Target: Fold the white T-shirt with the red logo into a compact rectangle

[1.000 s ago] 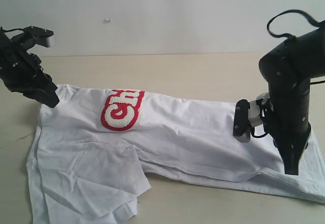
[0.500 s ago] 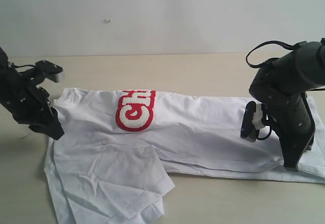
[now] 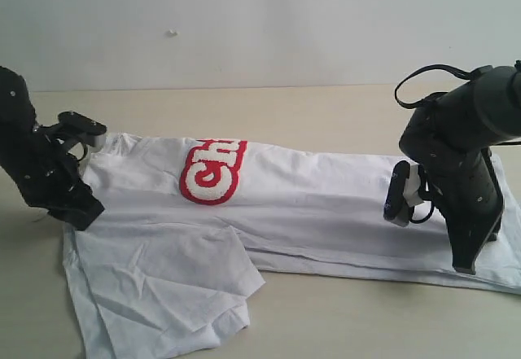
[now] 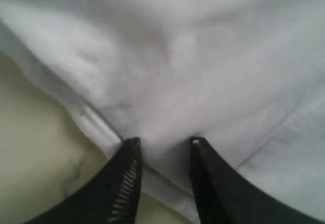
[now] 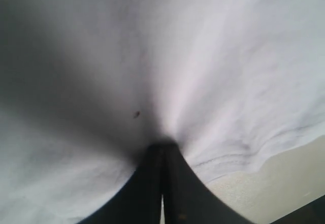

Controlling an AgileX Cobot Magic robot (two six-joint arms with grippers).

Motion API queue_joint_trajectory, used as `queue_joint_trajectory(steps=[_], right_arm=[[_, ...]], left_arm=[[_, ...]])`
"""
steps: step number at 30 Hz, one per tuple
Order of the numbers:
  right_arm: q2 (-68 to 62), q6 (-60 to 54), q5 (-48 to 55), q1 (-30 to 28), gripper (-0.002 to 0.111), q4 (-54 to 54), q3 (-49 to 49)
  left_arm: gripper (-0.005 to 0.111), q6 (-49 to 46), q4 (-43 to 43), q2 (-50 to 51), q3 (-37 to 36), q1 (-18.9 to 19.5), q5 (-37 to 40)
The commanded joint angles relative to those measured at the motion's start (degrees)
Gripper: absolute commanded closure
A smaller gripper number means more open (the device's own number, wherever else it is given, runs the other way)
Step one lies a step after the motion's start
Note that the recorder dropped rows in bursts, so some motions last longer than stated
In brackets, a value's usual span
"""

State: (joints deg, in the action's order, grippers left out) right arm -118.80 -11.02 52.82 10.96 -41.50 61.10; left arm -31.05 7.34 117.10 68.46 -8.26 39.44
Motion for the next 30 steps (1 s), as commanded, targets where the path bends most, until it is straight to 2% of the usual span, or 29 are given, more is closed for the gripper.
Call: queue_joint_trajectory(steps=[1,6,9,13,15,18,22,26,30], right_arm=[[-2.49,0.78,-9.65,-0.27,0.108,5.36,0.78],[-2.49,1.60,-7.68,-0.27,0.108,5.84,6.33],[-2.49,0.97,-5.56,-0.27,0.108,5.78,9.00],[-2.49,1.07,-4.10,-0.27,0.108,7.82,11.90],[-2.11,0.10,-3.94,-0.27,0.108,10.06,12.43],[-1.37,-3.03,-3.94,-0.27,0.108,14.14,12.55],[-0.44,-2.95,-3.08,-0.27,0.108,16.97,12.55],[1.51,-4.74,-2.18,-0.27,0.108,21.47,12.44],[4.05,-7.76,-2.18,-0.27,0.108,27.98,12.44]], left_arm=[[0.072,3.56,-6.97,1.92,-0.75,5.40,0.25],[0.072,4.31,-6.75,1.92,-0.75,7.69,0.86],[0.070,4.04,-6.64,0.97,-0.75,7.69,1.14],[0.053,-0.28,-4.10,-3.41,-0.75,7.69,1.93],[0.047,-3.48,-1.23,-6.56,-0.75,7.69,3.17],[0.046,-6.32,3.22,-10.65,-0.75,7.69,5.53],[0.046,-5.95,12.65,-13.83,-1.47,7.69,15.41],[0.046,-5.72,21.06,-14.40,-6.43,7.69,21.26],[0.046,-2.29,22.40,-15.88,-14.89,7.69,16.07]])
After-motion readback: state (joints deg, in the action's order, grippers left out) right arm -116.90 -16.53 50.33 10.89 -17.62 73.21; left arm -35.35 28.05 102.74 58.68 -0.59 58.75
